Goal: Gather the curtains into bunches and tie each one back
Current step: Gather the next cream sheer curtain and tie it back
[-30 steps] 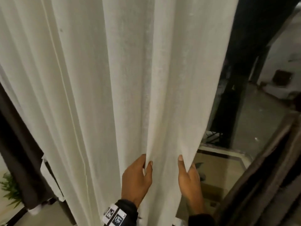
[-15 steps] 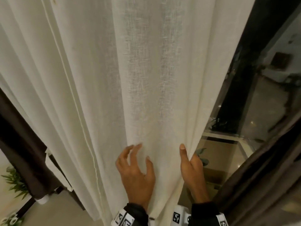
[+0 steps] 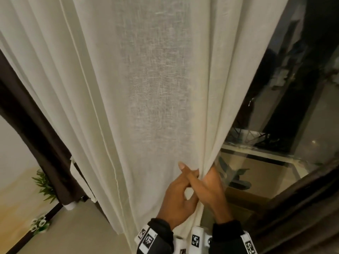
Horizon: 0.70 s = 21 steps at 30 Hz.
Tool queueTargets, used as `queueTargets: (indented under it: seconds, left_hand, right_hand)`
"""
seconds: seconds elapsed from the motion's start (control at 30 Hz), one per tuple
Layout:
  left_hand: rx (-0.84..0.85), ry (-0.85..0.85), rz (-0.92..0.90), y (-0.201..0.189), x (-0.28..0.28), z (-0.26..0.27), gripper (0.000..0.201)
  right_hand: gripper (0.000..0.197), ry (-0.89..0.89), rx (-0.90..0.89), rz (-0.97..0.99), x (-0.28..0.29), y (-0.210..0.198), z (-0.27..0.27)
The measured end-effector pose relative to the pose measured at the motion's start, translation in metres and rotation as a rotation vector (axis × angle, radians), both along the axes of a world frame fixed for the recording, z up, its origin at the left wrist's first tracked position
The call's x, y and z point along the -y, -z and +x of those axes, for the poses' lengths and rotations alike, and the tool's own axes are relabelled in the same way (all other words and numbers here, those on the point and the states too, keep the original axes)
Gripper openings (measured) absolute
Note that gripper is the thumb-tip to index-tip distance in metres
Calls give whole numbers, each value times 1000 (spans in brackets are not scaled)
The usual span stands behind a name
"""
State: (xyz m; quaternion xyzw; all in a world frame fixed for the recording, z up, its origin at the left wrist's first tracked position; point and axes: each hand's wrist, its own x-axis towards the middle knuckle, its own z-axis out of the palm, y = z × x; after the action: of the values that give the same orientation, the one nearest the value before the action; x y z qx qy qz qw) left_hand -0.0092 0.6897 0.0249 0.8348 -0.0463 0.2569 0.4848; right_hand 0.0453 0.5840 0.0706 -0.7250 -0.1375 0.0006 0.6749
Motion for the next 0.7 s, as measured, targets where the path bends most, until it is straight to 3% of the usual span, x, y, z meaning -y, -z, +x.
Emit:
queueTargets:
  seconds: [0.07,0.13,0.2,0.27,0.33,0.5,0.63,0.7]
  left_hand:
    - [129,-76,14,-8,-13,-8,27]
    - [284,-364,-14,-14,-34,-14,19]
    - [357,-733,-100,-19,-58,-14,29]
    - [295,-918,-215,-24,-80,-12,56]
    - [192,-828,-201,-23,-97,-9,67]
    - [193,-523,-24,-15,-89,0,36]
    - [236,-219,220,-26,-57,1,25]
    - [207,13,184,-35,-51,-4,28]
  right_hand:
    - [29,29,-36,-4,2,1,4]
    - [4,78,-70,-17,2,0,5]
    - [15,126,-104,-6,3,-3,7]
    - [19,204,-117,27,5,-4,12]
    - [30,267,-138,67,4,-5,14]
    - [38,290,-166,70,-20,-5,1]
    - [52,223,-180,139,-50,-11,-23]
    - [59,196,-121,148,-62,-17,-36]
